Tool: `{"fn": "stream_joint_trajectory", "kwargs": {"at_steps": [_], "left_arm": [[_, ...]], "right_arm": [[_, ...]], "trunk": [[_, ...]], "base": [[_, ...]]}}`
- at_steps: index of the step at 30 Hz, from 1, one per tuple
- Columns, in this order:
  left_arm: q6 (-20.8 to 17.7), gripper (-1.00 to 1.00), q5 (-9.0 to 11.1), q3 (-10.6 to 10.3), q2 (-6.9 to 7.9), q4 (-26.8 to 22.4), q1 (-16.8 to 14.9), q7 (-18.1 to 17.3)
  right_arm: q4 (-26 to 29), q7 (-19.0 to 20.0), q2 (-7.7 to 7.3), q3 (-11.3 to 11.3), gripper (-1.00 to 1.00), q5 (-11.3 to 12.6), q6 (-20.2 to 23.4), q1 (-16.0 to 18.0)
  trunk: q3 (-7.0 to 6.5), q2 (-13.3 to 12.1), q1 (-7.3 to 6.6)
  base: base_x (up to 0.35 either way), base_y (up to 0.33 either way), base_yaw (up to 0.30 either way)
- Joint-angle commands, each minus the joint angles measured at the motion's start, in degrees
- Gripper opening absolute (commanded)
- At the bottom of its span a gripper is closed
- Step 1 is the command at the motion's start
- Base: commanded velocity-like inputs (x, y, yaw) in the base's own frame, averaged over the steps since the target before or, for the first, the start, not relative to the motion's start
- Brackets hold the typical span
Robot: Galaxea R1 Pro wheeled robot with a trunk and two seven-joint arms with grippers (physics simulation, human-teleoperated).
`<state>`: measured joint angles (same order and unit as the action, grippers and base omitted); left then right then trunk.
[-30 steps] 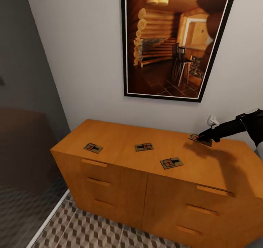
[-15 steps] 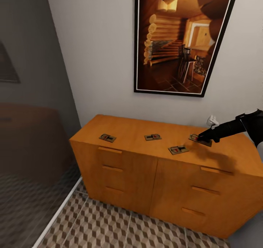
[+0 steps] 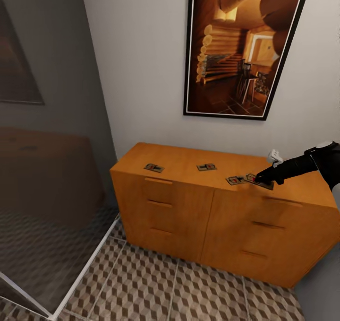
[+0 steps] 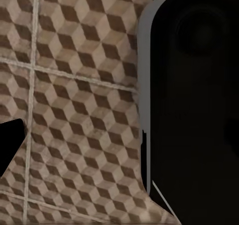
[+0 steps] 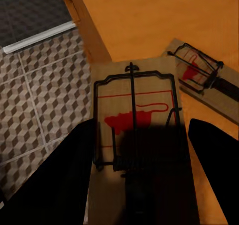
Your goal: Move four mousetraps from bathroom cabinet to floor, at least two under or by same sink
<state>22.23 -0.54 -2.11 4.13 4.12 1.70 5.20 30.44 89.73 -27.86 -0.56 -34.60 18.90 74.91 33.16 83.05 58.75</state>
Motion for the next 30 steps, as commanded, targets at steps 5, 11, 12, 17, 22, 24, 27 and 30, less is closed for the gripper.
{"fn": "stream_joint_trajectory", "kwargs": {"at_steps": [5, 11, 12, 17, 22, 24, 27, 30], "left_arm": [[0.3, 1.0, -0.1, -0.2, 0.0, 0.1, 0.0, 0.2], [0.3, 1.0, -0.1, -0.2, 0.01, 0.0, 0.0, 0.2], [0.3, 1.0, -0.1, -0.2, 0.01, 0.0, 0.0, 0.2], [0.3, 1.0, -0.1, -0.2, 0.01, 0.0, 0.0, 0.2], [0.3, 1.0, -0.1, -0.2, 0.01, 0.0, 0.0, 0.3], [0.3, 1.0, -0.1, -0.2, 0.01, 0.0, 0.0, 0.3], [0.3, 1.0, -0.1, -0.2, 0.01, 0.0, 0.0, 0.3], [0.3, 1.0, -0.1, -0.2, 0.01, 0.0, 0.0, 0.2]], "right_arm": [[0.0, 0.3, 0.08, -0.1, -1.0, -0.2, 0.6, 0.0], [-1.1, 0.3, 0.3, -0.1, -1.0, -0.2, 0.5, 0.0], [-1.2, 0.3, 0.31, -0.1, -1.0, -0.2, 0.5, 0.1], [-1.7, 0.3, 0.34, -0.1, -1.0, -0.2, 0.4, 0.1], [-2.5, 0.1, 0.4, -0.1, -1.0, -0.2, 0.4, 0.1], [-3.8, -0.5, 0.61, -0.1, -1.0, -0.2, 0.3, 0.0], [-5.9, -1.2, 1.04, -0.1, -1.0, -0.4, -0.1, 0.0], [-8.1, -2.4, 1.44, -0.1, -1.0, -0.4, -1.3, 0.0]], "trunk": [[0.04, 0.0, -0.03], [0.04, 0.0, -0.03], [0.04, 0.0, -0.03], [0.04, 0.0, -0.03], [0.04, 0.0, -0.03], [0.04, 0.0, -0.03], [0.04, 0.0, -0.03], [0.04, 0.0, -0.03]], "base": [[-0.26, 0.202, 0.0], [-0.259, 0.204, 0.0], [-0.258, 0.206, 0.0], [-0.256, 0.207, 0.0], [-0.251, 0.207, 0.0], [-0.227, 0.176, 0.0], [-0.155, 0.117, 0.0], [-0.066, 0.05, 0.0]]}}
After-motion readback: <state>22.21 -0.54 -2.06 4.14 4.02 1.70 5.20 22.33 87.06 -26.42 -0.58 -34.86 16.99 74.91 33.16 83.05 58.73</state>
